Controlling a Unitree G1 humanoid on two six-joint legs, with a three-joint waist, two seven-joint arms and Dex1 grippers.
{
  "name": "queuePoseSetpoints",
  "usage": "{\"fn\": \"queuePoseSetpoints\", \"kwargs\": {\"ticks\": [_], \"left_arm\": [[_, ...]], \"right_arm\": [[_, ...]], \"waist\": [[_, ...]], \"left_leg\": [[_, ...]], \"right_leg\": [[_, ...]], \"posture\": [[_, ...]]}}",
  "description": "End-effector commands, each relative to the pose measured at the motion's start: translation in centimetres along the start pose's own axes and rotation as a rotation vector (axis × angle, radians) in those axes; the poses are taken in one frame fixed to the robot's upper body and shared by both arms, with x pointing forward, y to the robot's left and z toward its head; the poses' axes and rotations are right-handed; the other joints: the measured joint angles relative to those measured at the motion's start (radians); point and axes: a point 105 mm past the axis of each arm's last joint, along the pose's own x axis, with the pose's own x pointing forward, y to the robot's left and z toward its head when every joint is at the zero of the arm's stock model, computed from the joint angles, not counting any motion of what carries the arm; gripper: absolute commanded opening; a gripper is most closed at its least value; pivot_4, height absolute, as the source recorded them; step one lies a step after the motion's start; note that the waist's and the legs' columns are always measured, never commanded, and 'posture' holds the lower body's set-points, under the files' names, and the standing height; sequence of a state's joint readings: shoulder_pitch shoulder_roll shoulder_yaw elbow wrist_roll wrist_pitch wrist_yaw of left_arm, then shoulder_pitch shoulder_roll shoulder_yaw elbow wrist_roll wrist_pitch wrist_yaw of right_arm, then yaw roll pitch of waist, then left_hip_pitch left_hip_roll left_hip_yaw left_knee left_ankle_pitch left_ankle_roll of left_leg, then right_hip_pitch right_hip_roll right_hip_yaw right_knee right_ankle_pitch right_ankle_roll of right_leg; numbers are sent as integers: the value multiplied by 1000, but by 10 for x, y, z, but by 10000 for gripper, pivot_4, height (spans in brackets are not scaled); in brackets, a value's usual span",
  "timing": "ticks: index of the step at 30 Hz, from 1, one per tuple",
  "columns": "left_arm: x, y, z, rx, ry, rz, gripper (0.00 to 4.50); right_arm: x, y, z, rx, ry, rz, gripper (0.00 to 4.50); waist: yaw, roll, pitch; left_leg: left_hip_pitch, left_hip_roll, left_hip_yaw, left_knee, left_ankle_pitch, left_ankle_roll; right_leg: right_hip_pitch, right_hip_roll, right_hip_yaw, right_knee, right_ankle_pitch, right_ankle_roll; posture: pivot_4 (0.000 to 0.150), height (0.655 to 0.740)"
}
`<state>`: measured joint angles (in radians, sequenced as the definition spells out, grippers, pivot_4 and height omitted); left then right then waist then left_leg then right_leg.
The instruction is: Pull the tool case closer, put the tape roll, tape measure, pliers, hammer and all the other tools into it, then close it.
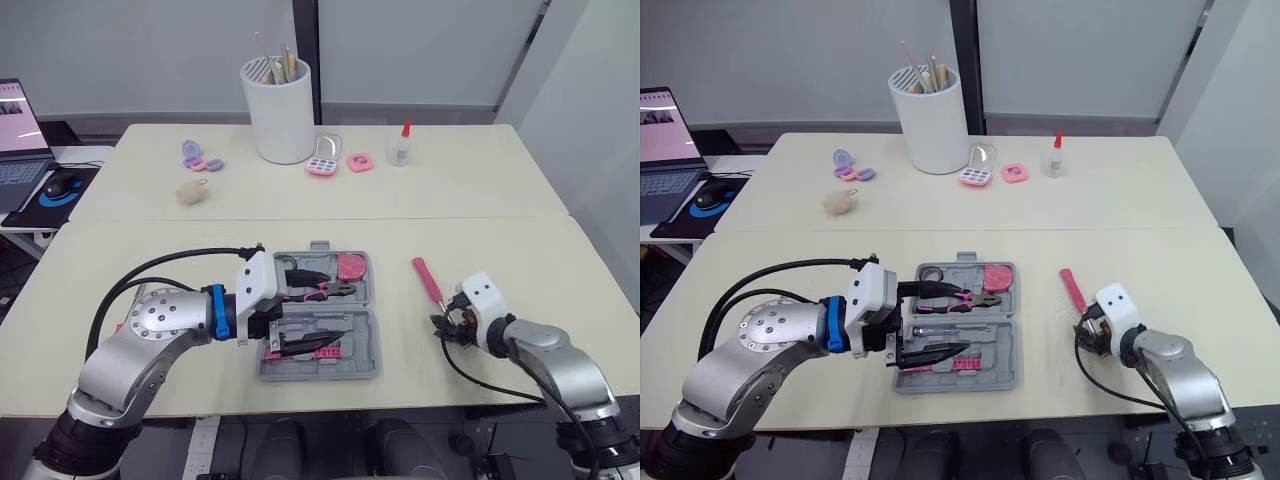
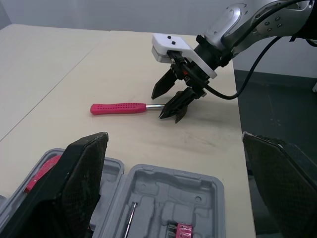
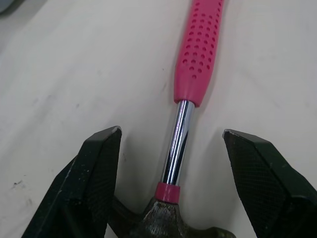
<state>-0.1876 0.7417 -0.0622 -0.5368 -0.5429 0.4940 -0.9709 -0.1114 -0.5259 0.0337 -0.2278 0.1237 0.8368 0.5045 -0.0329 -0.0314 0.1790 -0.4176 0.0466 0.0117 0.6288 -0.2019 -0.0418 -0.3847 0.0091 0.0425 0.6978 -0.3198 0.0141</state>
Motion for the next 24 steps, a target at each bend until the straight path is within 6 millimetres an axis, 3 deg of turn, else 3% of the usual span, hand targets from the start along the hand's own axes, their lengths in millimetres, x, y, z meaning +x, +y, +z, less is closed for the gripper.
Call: {"fn": "queuePoseSetpoints", "kwargs": {"ticks": [1,6,10,13,21,24], "left_arm": [[0,-1,6,32,-11,4,45000],[-1,-1,6,33,-11,11,45000],[-3,-2,5,34,-8,14,45000],[-4,1,4,38,-9,37,45000],[-23,6,1,89,-19,85,45000],[-42,11,0,101,-26,107,45000]], "right_arm": [[0,-4,4,-4,-27,-23,26521],[1,-6,-4,-26,-14,-21,14765],[0,-3,-9,-164,-4,-3,6368],[-4,-4,-3,-194,-34,-13,2389],[-16,-2,31,-346,-116,29,2079],[-22,15,47,-533,-97,175,2079]], "waist": [[0,0,0],[0,0,0],[1,0,0],[2,-1,0],[-1,0,0],[-1,0,0]], "left_leg": [[0,0,0,0,0,0],[0,0,0,0,0,0],[0,0,0,0,0,0],[0,0,0,0,0,0],[0,0,0,0,0,0],[1,0,0,0,0,0]], "right_leg": [[0,0,0,0,0,0],[0,0,0,0,0,0],[0,0,0,0,0,0],[0,-1,0,0,0,0],[0,0,0,0,0,0],[0,0,0,0,0,0]], "posture": [[1500,7400],[1500,7400],[1500,7400],[1500,7400],[1500,7400],[1500,7400]]}}
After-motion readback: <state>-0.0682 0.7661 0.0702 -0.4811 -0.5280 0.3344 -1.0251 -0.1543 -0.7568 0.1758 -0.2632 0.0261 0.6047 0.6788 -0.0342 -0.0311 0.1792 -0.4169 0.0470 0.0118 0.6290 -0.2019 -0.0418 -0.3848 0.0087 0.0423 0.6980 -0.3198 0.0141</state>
